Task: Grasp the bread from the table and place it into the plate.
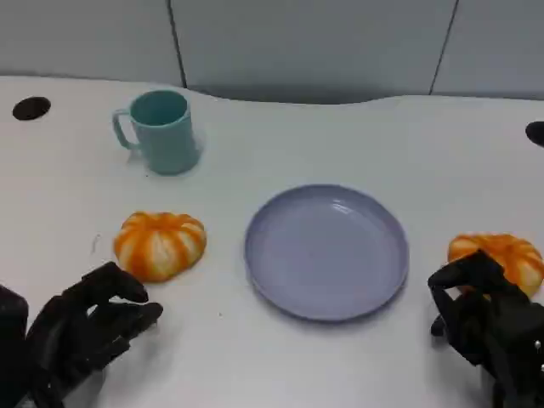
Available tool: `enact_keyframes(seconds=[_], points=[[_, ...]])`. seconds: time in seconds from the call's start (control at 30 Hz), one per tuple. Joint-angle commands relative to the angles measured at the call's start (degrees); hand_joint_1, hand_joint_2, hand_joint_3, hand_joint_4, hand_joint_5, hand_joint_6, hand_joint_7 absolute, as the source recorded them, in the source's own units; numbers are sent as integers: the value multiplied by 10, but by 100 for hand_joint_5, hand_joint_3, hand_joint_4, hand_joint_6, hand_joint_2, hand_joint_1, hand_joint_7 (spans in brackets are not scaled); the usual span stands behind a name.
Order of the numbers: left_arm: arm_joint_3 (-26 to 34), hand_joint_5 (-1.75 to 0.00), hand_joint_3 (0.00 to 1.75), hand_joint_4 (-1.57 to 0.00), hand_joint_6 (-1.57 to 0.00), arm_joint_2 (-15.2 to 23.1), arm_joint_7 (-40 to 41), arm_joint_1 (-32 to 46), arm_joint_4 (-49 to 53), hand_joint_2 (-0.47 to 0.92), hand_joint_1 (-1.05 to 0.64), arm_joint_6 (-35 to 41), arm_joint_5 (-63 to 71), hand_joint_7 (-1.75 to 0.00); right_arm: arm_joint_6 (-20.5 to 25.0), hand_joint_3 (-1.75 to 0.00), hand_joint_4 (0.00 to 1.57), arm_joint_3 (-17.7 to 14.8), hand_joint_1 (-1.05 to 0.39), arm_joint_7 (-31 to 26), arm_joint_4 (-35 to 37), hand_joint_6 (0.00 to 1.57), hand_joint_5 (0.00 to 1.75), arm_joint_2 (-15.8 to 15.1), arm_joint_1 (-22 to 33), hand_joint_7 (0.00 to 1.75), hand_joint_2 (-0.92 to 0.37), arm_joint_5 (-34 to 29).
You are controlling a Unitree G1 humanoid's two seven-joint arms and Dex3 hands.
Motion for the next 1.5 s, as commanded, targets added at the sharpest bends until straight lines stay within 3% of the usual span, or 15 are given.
enact_keyframes(seconds=[0.03,0.7,0.87,1.0,1.03,1.13,1.17,1.2,1.23,1.27,1.33,1.5], points=[[0,-175,6,-59,-44,3,3,9,12,92,-33,19,3,-175,7,-40,61,-3,-21,-3,-13,38,175,-5,-1,165,-92,2],[0,-175,5,-60,-43,6,5,7,15,92,-34,8,7,-175,3,-40,61,0,-23,-5,-9,38,175,-4,-2,165,-92,-4],[-20,-175,5,-55,-39,14,42,21,-37,92,-32,-106,77,-171,1,-41,60,-2,-24,-3,-10,38,175,4,-2,166,-92,6],[-50,-166,4,-38,-32,47,120,19,-82,92,-38,-214,210,-144,10,-41,60,0,-23,-5,-18,37,175,4,-1,168,-92,-1],[-60,-162,5,-33,-30,63,154,15,-94,92,-42,-234,266,-135,9,-41,60,0,-23,-6,-16,37,175,3,-3,168,-92,-2],[-79,-118,7,-28,-43,101,227,3,-134,92,-53,-252,389,-62,3,-42,62,1,-23,-8,-9,37,175,3,-6,168,-92,-8],[-83,-110,7,-29,-47,113,236,-4,-151,92,-54,-244,417,-48,1,-42,62,2,-23,-10,-8,36,175,3,-7,168,-92,-9],[-88,-79,6,-25,-46,125,241,-11,-163,92,-55,-236,442,-25,5,-42,61,2,-23,-10,-10,36,175,5,-7,168,-92,-8],[-92,-58,5,-26,-45,134,245,-17,-172,92,-56,-229,460,-13,10,-42,60,2,-24,-9,-13,36,175,6,-6,168,-92,-7],[-99,-39,5,-26,-43,146,249,-27,-177,92,-58,-223,483,-5,8,-42,60,2,-24,-10,-11,36,175,8,-7,167,-92,-7],[-113,-22,6,-16,-33,164,253,-44,-181,92,-65,-207,520,-1,-5,-41,61,2,-23,-12,0,38,175,7,-10,169,-92,-8],[-174,-8,5,-1,-15,210,223,-109,-181,91,-78,-140,637,0,1,-42,61,5,-24,-17,1,37,175,9,-12,170,-92,-11]])
